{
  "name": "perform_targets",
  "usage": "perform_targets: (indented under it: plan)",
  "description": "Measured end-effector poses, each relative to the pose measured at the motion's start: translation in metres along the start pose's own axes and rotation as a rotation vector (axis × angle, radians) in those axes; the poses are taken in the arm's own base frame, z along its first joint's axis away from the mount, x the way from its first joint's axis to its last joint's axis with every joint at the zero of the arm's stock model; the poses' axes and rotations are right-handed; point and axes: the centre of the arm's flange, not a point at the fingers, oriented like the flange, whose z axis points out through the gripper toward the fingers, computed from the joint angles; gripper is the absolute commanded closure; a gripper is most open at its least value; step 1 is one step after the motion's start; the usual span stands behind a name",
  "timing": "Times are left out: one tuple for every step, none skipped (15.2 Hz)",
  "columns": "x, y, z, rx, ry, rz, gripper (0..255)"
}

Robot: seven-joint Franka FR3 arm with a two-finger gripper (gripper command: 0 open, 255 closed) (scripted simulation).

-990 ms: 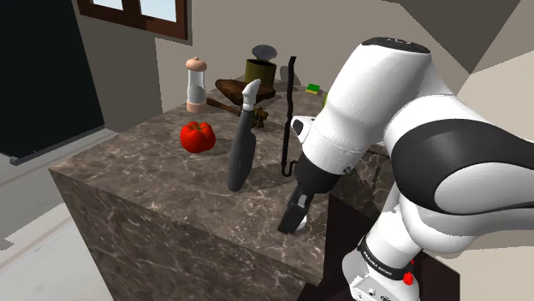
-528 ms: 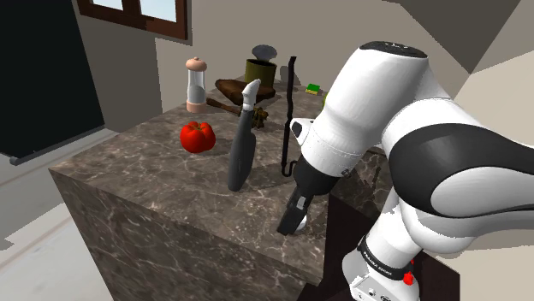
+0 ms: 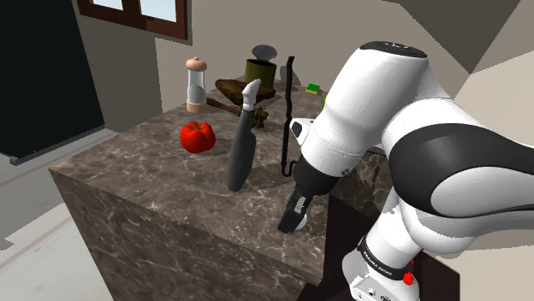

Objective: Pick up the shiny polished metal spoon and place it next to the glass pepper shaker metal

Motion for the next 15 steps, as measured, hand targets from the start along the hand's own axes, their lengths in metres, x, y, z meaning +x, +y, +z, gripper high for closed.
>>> perform_targets:
  plan:
    - [0.0,0.0,0.0,0.0,0.0,0.0,255]
    - [0.0,0.0,0.0,0.0,0.0,0.0,255]
    - [0.0,0.0,0.0,0.0,0.0,0.0,255]
    - [0.0,0.0,-0.002,0.0,0.0,0.0,255]
    - [0.001,0.0,-0.007,0.0,0.0,0.0,255]
    - [0.002,0.001,-0.011,0.0,0.0,0.0,255]
    - [0.003,0.002,-0.015,0.0,0.0,0.0,255]
    - [0.003,0.001,-0.019,0.0,0.0,0.0,255]
    - [0.004,0.0,-0.026,0.0,0.0,0.0,255]
    - [0.005,0.0,-0.031,0.0,0.0,0.0,255]
    - [0.006,0.0,-0.036,0.0,0.0,0.0,255]
    - [0.006,0.001,-0.042,0.0,0.0,0.0,255]
    - [0.008,0.002,-0.047,0.0,0.0,0.0,255]
    - [0.009,0.002,-0.052,0.0,0.0,0.0,255]
    - [0.009,0.003,-0.057,0.0,0.0,0.0,255]
